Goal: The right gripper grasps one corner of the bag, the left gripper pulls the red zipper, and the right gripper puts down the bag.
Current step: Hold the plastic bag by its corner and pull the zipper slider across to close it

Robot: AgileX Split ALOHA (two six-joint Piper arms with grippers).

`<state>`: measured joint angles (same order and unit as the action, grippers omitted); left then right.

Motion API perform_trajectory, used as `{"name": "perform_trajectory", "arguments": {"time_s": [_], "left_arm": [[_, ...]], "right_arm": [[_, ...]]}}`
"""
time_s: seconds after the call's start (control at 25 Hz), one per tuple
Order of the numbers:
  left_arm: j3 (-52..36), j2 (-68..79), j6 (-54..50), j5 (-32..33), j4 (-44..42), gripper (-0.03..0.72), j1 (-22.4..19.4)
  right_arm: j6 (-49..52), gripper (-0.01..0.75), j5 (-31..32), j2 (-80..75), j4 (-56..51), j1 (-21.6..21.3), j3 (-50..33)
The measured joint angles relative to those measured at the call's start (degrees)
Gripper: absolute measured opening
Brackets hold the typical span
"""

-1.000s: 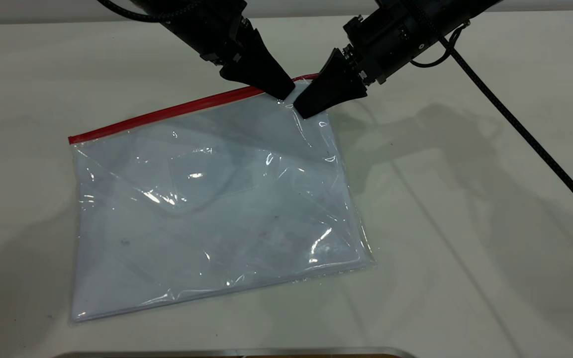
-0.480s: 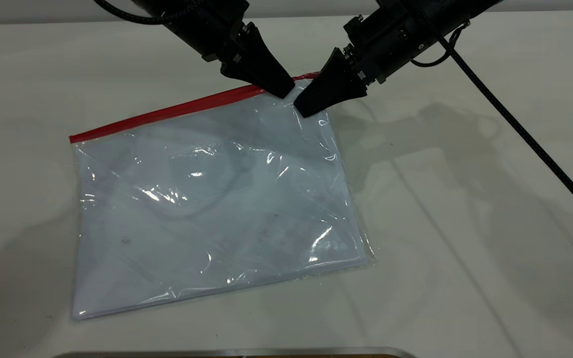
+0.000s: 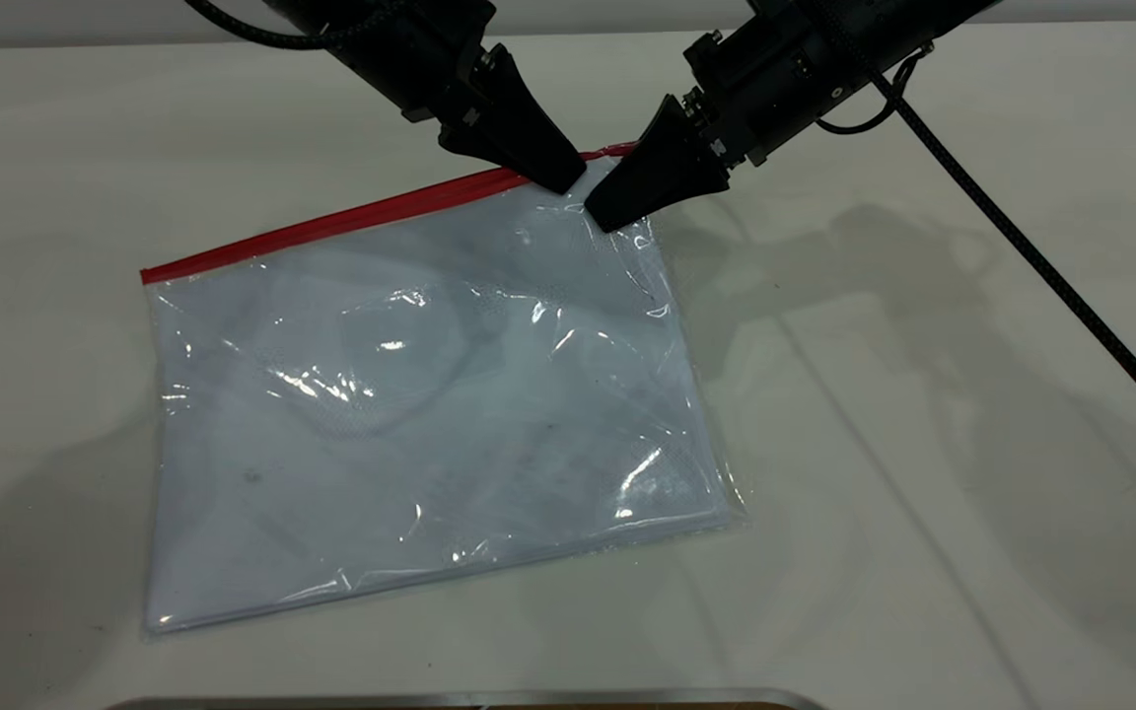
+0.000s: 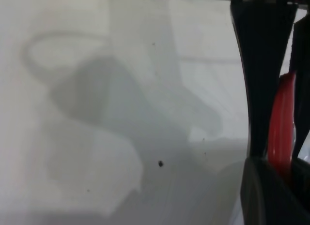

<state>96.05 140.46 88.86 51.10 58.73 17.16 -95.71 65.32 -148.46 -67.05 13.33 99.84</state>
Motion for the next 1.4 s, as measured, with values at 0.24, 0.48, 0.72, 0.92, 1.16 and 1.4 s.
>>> {"name": "perform_trajectory", "arguments": {"time_s": [0.24, 0.48, 0.72, 0.92, 1.16, 1.4], "left_arm": [[0.4, 0.0, -0.1, -0.1, 3.5, 0.076, -0.8], [0.4, 0.0, -0.5, 0.6, 5.5, 0.073, -1.9], [0.7, -0.1, -0.6, 1.5, 5.5, 0.073, -2.2], [0.8, -0.4, -1.9, 1.9, 3.5, 0.072, -2.2], [0.9, -0.5, -2.1, 1.9, 2.5, 0.072, -2.2], [0.9, -0.7, -2.2, 1.9, 1.4, 0.072, -2.2]], "right_arm": [[1.5, 0.034, 1.7, 0.0, -2.7, -2.6, 0.3], [1.7, 0.034, 3.0, 0.0, -4.7, -3.8, 0.4], [1.7, 0.034, 3.5, 0.0, -6.1, -4.1, 0.4], [1.7, 0.034, 3.9, 0.0, -6.4, -4.3, 0.4], [1.7, 0.034, 3.9, 0.0, -6.6, -4.3, 0.4], [1.7, 0.034, 4.0, -0.2, -6.8, -4.3, 0.4]]}}
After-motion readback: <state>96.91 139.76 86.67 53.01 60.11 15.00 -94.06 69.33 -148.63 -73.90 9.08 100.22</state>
